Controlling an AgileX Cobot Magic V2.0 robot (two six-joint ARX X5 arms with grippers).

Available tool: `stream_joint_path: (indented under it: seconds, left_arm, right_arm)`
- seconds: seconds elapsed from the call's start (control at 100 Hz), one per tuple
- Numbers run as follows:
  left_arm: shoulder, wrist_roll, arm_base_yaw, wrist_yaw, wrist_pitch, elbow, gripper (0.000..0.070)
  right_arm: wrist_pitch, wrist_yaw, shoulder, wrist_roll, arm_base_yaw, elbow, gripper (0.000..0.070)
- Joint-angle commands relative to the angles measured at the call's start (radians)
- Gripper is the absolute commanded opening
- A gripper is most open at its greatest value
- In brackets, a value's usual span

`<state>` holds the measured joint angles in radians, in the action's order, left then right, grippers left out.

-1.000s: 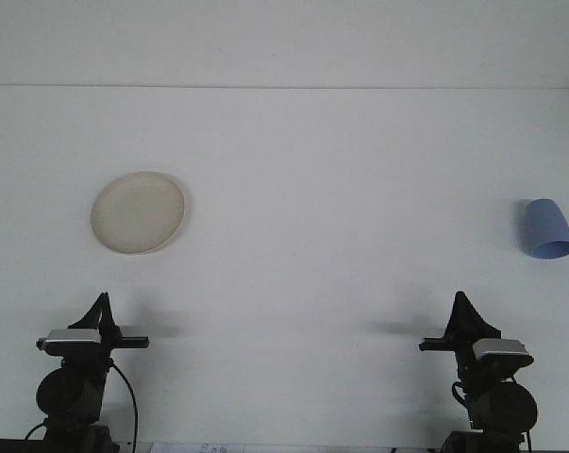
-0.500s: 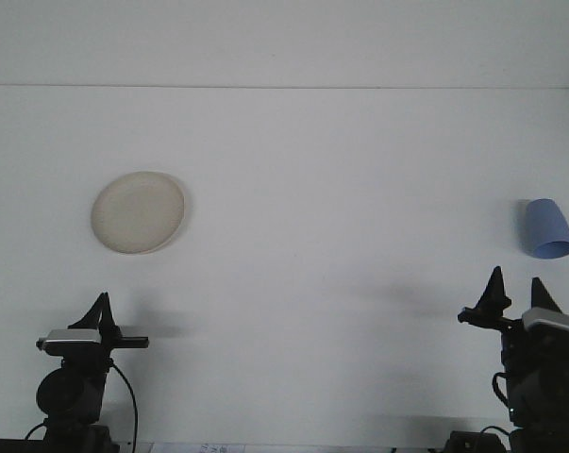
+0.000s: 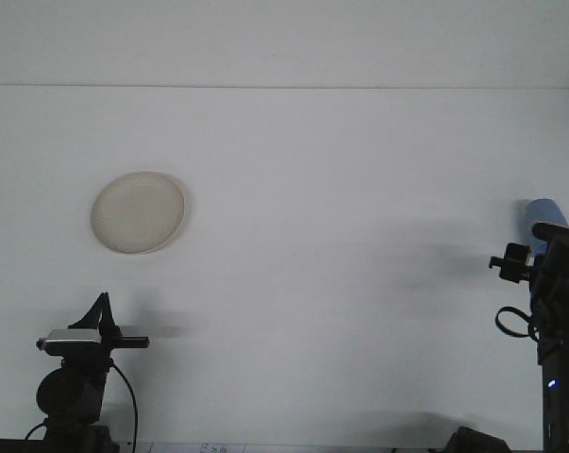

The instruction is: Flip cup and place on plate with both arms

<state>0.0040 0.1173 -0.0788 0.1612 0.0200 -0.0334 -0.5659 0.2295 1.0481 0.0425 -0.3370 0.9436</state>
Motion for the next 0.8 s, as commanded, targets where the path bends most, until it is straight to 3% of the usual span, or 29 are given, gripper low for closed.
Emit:
stream_joint_path:
  seconds: [0.0,0.16,0.32,0.5,0.64,0.79]
  left_arm:
    - [-0.001,-0.003,0.002,0.003,0.011,0.019,0.0015]
    - [-0.001,-0.003,0.002,0.003,0.011,0.019,0.0015]
    - [-0.001,-0.003,0.002,0.003,0.011,0.019,0.0015]
    - [-0.001,-0.003,0.002,0.003,0.011,0.019,0.0015]
    - [-0.001,-0.003,0.002,0.003,0.011,0.019,0.0015]
    - [-0.001,-0.003,0.002,0.003,0.011,0.019,0.0015]
  right_arm:
    - [0.011,-0.020,0.051,0.020,-0.064,0.009,0.0490]
    - [0.137,-0.150,0.142,0.050,-0.217,-0.020,0.0490]
    - [0.297,-0.240,0.207,0.129,-0.311,-0.068,0.0489]
    - [0.454,-0.397,0.307,0.195,-0.389,-0.087,0.0489]
    - [0.548,-0.467,0.408,0.213,-0.419,-0.087,0.0489]
    - [0.654,-0.493,0.512,0.235,-0.421,-0.087,0.0488]
